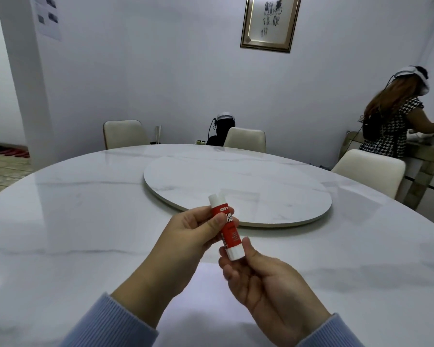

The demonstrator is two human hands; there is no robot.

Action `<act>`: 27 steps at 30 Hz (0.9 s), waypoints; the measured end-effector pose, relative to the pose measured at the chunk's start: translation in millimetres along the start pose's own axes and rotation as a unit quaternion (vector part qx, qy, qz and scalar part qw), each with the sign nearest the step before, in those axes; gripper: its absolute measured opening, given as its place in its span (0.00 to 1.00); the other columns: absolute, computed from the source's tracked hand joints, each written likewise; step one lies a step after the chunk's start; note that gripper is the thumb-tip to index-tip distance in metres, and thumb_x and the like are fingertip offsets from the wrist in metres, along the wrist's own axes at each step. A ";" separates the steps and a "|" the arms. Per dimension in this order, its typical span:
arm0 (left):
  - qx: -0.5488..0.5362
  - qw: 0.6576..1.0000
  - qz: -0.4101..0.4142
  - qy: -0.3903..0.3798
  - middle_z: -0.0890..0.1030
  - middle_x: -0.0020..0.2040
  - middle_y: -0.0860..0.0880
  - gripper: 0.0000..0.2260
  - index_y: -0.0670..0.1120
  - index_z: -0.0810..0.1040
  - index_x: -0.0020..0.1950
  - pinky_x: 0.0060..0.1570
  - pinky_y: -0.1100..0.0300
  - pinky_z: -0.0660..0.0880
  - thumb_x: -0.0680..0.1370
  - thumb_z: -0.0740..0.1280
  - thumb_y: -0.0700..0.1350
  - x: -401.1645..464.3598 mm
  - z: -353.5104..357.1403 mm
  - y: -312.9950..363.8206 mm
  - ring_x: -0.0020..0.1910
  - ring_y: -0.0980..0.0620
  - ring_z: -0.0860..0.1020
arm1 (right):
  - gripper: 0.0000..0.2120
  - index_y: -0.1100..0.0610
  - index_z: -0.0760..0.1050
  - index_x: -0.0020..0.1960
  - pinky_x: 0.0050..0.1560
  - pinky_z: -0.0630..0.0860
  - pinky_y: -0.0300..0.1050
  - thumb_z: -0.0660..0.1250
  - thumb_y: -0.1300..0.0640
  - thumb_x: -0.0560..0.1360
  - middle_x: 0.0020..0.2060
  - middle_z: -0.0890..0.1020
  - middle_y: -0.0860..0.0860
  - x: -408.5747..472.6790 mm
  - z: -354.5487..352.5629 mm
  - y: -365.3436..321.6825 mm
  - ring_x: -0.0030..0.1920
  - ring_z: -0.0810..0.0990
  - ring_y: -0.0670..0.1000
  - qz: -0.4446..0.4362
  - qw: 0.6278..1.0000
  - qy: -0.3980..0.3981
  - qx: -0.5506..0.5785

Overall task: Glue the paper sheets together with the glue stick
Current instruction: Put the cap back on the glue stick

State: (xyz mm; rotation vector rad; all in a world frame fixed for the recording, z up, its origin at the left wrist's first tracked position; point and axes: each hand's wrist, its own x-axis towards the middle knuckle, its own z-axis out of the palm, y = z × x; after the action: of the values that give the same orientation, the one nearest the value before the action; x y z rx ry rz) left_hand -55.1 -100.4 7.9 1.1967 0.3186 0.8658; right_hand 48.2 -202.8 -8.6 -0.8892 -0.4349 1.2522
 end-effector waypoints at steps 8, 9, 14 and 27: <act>0.010 1.000 0.002 0.003 0.86 0.44 0.45 0.14 0.44 0.82 0.50 0.52 0.60 0.79 0.67 0.67 0.46 0.4 1.5 -5.2 0.49 0.50 0.84 | 0.28 0.71 0.77 0.53 0.24 0.77 0.37 0.65 0.46 0.67 0.30 0.81 0.60 0.3 -1.0 -2.4 0.25 0.79 0.50 0.025 1.000 0.009 -0.005; 0.004 1.000 -0.001 0.001 0.86 0.44 0.45 0.14 0.44 0.82 0.50 0.51 0.60 0.79 0.67 0.67 0.46 -0.1 1.7 -5.4 0.49 0.51 0.84 | 0.26 0.70 0.77 0.52 0.23 0.76 0.36 0.64 0.47 0.67 0.28 0.81 0.59 0.0 -1.0 -1.7 0.24 0.78 0.49 0.023 1.000 0.008 -0.008; 0.017 1.000 -0.002 -0.009 0.86 0.45 0.46 0.13 0.46 0.82 0.50 0.52 0.61 0.79 0.67 0.67 0.46 -1.2 3.1 -7.3 0.50 0.51 0.84 | 0.27 0.70 0.74 0.58 0.31 0.79 0.39 0.72 0.61 0.61 0.37 0.82 0.60 3.1 -4.3 2.1 0.31 0.83 0.51 -0.031 0.998 0.040 -0.027; 0.023 0.999 -0.008 -0.021 0.86 0.45 0.46 0.14 0.45 0.82 0.50 0.51 0.61 0.78 0.66 0.67 0.45 -2.0 3.5 -6.6 0.49 0.51 0.84 | 0.26 0.70 0.79 0.50 0.24 0.77 0.39 0.64 0.45 0.71 0.30 0.81 0.60 -2.7 -3.2 -7.5 0.25 0.79 0.52 0.053 0.998 0.013 -0.035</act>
State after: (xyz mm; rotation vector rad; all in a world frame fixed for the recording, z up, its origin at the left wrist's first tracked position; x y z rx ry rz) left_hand -51.5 -104.9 2.8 1.2513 0.3142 0.8211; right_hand 54.4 -206.8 -4.2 -0.9979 -0.4182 1.3273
